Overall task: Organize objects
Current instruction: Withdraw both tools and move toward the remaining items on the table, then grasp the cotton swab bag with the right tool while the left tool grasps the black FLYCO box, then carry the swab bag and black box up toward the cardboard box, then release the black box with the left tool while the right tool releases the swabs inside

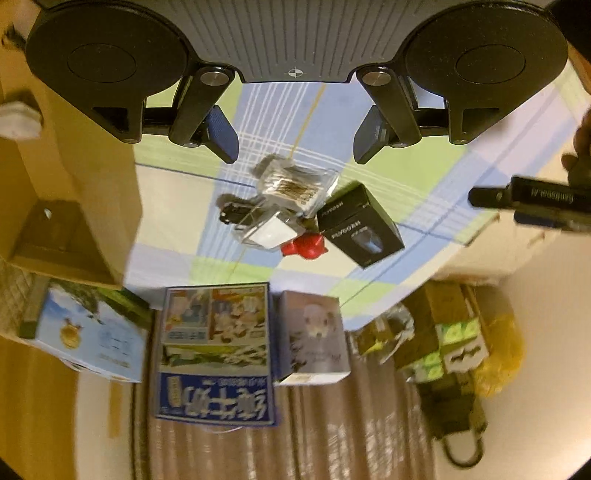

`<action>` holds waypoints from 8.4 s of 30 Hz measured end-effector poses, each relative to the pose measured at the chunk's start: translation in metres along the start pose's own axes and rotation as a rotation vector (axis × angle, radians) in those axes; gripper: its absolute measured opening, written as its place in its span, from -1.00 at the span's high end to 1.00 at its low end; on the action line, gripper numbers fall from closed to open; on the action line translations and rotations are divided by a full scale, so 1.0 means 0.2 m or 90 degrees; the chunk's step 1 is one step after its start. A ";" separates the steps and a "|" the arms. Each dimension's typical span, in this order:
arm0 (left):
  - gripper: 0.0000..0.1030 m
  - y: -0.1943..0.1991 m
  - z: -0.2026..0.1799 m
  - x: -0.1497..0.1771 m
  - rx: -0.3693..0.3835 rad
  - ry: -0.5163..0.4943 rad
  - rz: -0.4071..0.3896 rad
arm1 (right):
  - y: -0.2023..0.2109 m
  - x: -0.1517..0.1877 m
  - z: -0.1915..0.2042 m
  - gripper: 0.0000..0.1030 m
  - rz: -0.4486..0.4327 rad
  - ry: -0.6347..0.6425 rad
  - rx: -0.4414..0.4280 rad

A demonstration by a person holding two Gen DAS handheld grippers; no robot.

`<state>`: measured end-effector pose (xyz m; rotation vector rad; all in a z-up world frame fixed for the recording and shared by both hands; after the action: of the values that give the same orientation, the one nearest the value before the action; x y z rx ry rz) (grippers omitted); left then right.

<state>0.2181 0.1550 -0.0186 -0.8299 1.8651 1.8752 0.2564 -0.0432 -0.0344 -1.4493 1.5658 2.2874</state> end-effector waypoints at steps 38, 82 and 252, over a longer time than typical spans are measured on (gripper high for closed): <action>-0.98 -0.63 0.08 -0.31 0.023 -0.008 0.055 | -0.77 -0.10 -0.01 0.54 0.083 0.240 -0.028; -0.51 -0.83 0.03 -0.30 -0.006 -0.058 0.093 | -0.72 -0.11 -0.08 0.55 0.149 0.064 -0.042; -0.71 0.19 -1.93 -0.20 0.289 -0.069 -0.003 | 1.08 0.36 -1.18 0.55 -0.074 -0.210 0.230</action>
<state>0.2815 -0.2232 0.0548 -0.5643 2.0952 1.3762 0.2725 -0.3581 0.0566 -0.9909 1.6311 1.9265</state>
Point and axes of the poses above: each gripper's, at about its wrist camera, not at the fingertips, and y roughly against the way its jaws point, z to its left, x to its underside, the point moved 6 cm from there along -y, roughly the way its jaws point, and after that the axes turned 6 degrees about z, right-handed, at the moved point
